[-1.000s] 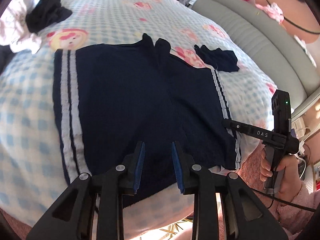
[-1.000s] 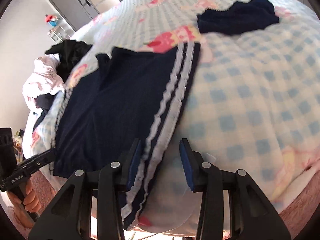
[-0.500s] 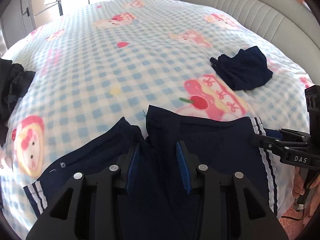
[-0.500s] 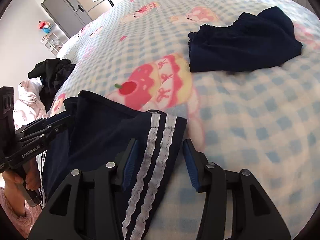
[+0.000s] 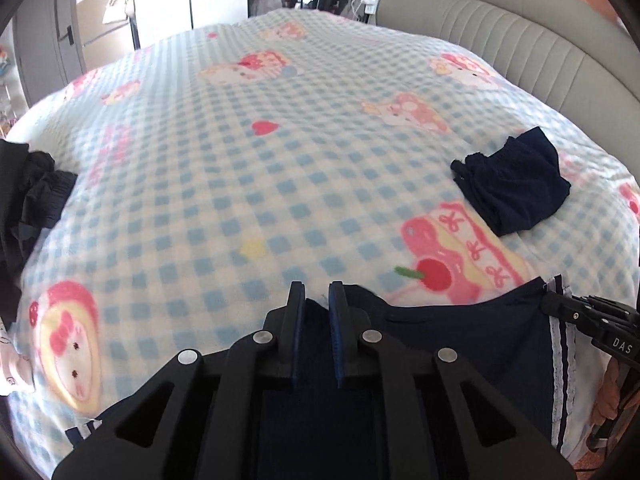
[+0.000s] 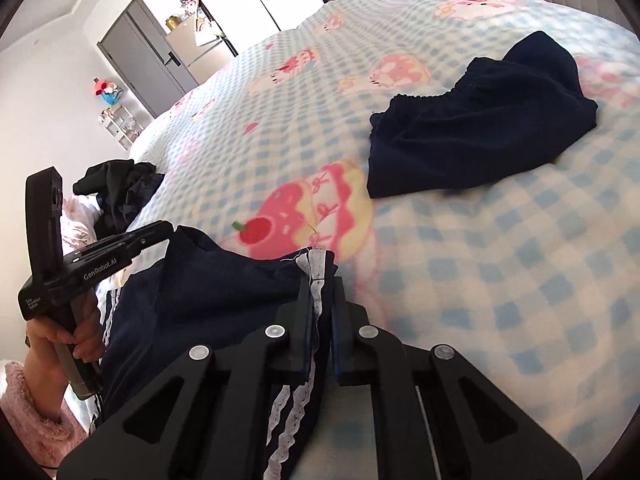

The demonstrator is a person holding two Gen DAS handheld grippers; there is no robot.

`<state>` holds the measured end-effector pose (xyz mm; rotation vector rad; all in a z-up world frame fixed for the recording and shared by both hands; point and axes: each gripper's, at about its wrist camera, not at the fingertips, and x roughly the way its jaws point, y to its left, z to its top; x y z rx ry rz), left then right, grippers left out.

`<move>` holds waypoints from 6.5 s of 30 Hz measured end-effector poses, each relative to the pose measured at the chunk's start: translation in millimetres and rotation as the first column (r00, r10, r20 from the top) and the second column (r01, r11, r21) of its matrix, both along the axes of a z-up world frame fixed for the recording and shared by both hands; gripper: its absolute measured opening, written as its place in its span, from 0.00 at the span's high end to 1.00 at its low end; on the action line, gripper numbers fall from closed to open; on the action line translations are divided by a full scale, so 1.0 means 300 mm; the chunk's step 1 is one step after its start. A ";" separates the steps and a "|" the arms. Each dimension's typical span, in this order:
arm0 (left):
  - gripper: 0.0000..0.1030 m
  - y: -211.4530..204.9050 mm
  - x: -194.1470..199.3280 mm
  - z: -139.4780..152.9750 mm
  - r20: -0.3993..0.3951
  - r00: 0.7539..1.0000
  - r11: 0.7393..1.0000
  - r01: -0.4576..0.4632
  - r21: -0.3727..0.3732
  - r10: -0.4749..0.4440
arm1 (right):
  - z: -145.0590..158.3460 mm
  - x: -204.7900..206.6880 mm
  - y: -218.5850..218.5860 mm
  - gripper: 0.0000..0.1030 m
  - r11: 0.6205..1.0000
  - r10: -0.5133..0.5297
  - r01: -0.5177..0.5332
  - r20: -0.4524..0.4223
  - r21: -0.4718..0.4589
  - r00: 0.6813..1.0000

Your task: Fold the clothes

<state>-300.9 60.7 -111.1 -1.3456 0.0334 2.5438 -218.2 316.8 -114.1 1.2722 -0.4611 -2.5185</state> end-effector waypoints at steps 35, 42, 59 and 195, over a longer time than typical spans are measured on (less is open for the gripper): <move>0.70 -0.506 0.960 -0.175 0.250 0.925 0.762 -0.377 0.527 0.285 | -0.078 0.587 -0.169 0.41 0.990 0.111 -0.087 0.226 -0.114 0.968; 0.84 -0.487 0.985 -0.091 0.119 0.933 0.808 -0.355 0.471 0.340 | -0.010 0.616 -0.150 0.85 0.997 0.079 -0.076 0.123 -0.028 0.989; 0.71 -0.522 0.997 -0.108 0.115 0.903 0.790 -0.419 0.447 0.413 | -0.070 0.586 -0.093 0.41 0.979 0.126 -0.092 0.186 -0.184 0.974; 0.61 -0.354 0.878 -0.068 0.083 0.970 0.850 -0.241 0.468 0.230 | 0.043 0.632 -0.256 0.49 0.990 0.105 -0.110 0.058 0.089 0.993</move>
